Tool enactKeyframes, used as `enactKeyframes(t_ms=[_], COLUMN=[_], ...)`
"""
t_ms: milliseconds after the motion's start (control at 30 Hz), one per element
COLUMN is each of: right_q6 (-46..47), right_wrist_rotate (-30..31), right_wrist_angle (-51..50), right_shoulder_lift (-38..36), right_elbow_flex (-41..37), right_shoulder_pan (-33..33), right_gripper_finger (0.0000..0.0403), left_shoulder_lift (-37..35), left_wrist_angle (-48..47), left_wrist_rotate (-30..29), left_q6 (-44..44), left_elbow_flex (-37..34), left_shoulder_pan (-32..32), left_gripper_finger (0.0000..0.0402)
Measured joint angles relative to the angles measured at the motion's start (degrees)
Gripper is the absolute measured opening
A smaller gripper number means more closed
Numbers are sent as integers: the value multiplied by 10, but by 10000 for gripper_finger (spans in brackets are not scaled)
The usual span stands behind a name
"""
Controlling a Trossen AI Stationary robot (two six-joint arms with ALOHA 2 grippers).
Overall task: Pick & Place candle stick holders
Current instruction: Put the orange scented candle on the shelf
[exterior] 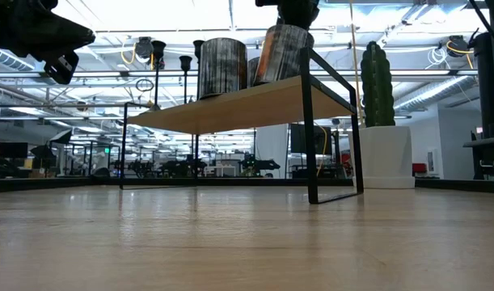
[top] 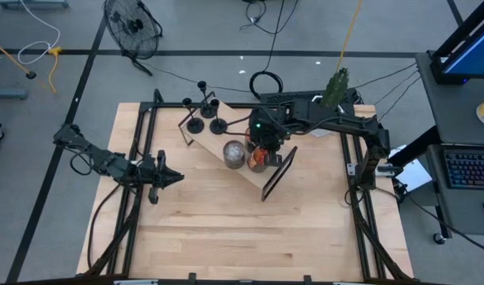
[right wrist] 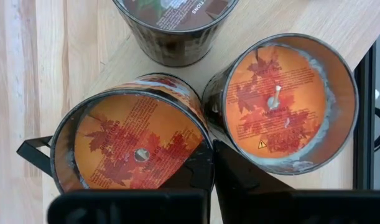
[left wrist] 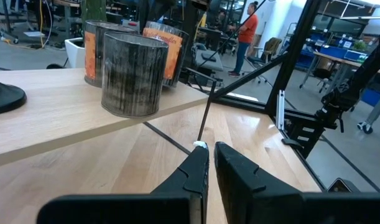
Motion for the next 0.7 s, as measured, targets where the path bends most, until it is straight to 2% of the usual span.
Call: enactKeyframes(t_ms=[567, 700], right_q6=[10, 14], right_wrist_rotate=[-5, -18], right_wrist_angle=[15, 11], right_shoulder_lift=[0, -1], right_elbow_flex=[-17, -25], right_shoulder_pan=[1, 1], right_gripper_finger=[2, 18], left_shoulder_lift=[0, 0], left_wrist_angle=[-9, -15], left_wrist_rotate=[0, 0], left_q6=[-1, -2], left_elbow_flex=[0, 0], left_shoulder_pan=[0, 0], left_gripper_finger=[33, 33])
